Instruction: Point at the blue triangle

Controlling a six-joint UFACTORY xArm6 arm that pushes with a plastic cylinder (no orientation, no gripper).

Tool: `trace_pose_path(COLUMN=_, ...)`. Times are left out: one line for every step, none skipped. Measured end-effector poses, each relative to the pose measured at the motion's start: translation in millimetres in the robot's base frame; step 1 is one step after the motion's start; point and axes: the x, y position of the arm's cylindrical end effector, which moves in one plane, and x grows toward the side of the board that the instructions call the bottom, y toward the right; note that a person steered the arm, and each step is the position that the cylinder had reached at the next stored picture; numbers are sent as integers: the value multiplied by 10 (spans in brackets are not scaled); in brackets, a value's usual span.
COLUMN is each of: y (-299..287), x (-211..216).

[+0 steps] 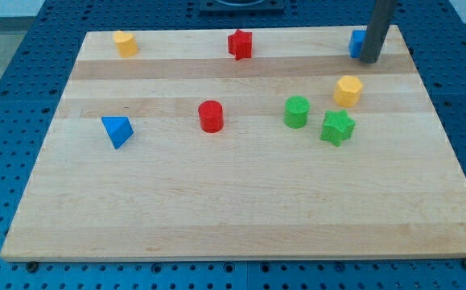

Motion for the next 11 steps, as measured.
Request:
trace_pose_path(y=0, x=-52)
trace_pose_path(y=0, x=-53)
trace_pose_path(y=0, x=-53)
trace_pose_path(y=-86, x=8)
trace_pose_path(y=-372, x=129)
trace_pose_path(y=-778, x=235)
trace_pose_path(y=-1280, x=343)
trace_pose_path(y=-1767, x=454)
trace_pose_path(y=-2287, x=590)
trace_pose_path(y=-2759, x=738)
trace_pose_path(y=-3127, x=923)
